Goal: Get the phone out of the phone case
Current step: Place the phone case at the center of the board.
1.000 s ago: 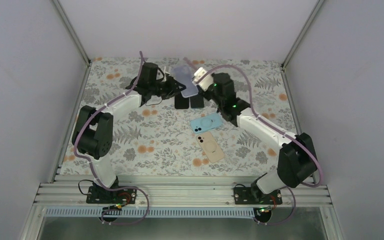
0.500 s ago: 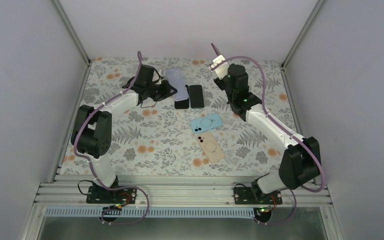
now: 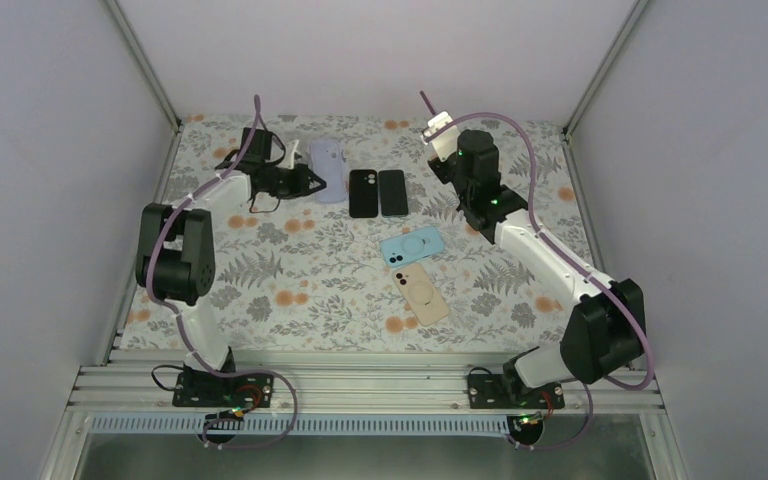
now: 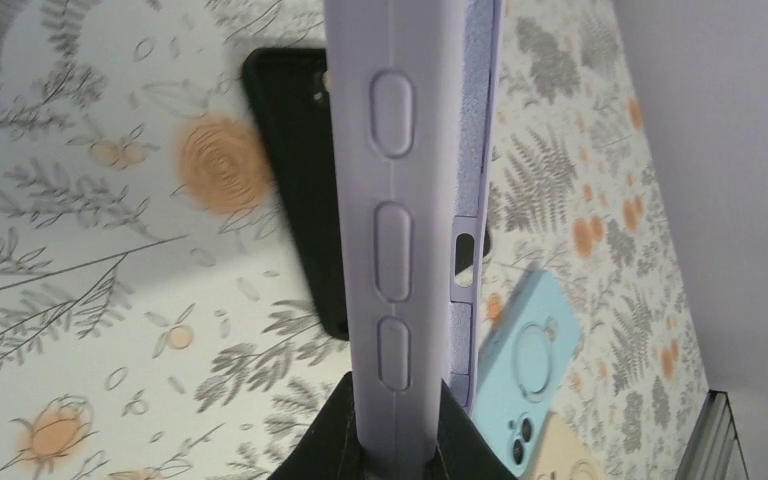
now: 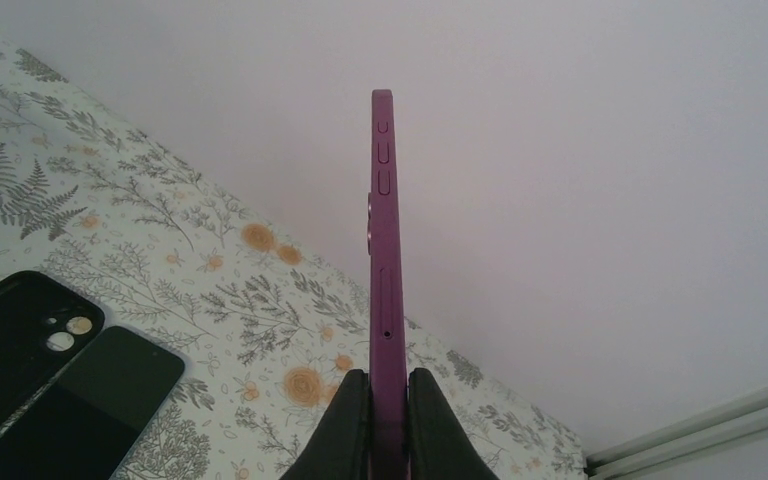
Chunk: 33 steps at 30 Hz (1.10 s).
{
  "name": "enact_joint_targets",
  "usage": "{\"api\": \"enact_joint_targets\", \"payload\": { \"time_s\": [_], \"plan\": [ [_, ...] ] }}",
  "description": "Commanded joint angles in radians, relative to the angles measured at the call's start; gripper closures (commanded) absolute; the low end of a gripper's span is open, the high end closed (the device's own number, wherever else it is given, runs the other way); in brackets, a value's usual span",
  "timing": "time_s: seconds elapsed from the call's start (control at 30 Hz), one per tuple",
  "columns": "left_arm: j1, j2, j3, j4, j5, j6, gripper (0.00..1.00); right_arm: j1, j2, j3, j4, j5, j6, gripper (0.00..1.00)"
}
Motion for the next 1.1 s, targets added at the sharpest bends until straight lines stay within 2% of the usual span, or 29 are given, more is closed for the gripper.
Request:
{"api": "enact_joint_targets", "payload": {
  "time_s": [0.0, 0.3, 0.4, 1.07],
  "plan": [
    [0.016, 0.073, 0.031, -0.047, 0.037, 0.082, 0.98, -0.008, -0.016, 0.029, 0.044, -0.016, 0.038, 0.96],
    [0.017, 0.206, 0.128, -0.099, 0.031, 0.097, 0.98, -0.009, -0.015, 0.03, 0.036, -0.011, 0.037, 0.96],
    [0.017, 0.24, 0.159, -0.122, -0.013, 0.101, 0.98, -0.01, -0.012, 0.028, 0.037, -0.013, 0.037, 0.96],
    [-0.012, 0.402, 0.289, -0.213, -0.098, 0.128, 0.98, -0.012, -0.003, 0.019, 0.041, -0.013, 0.037, 0.96]
  ]
}}
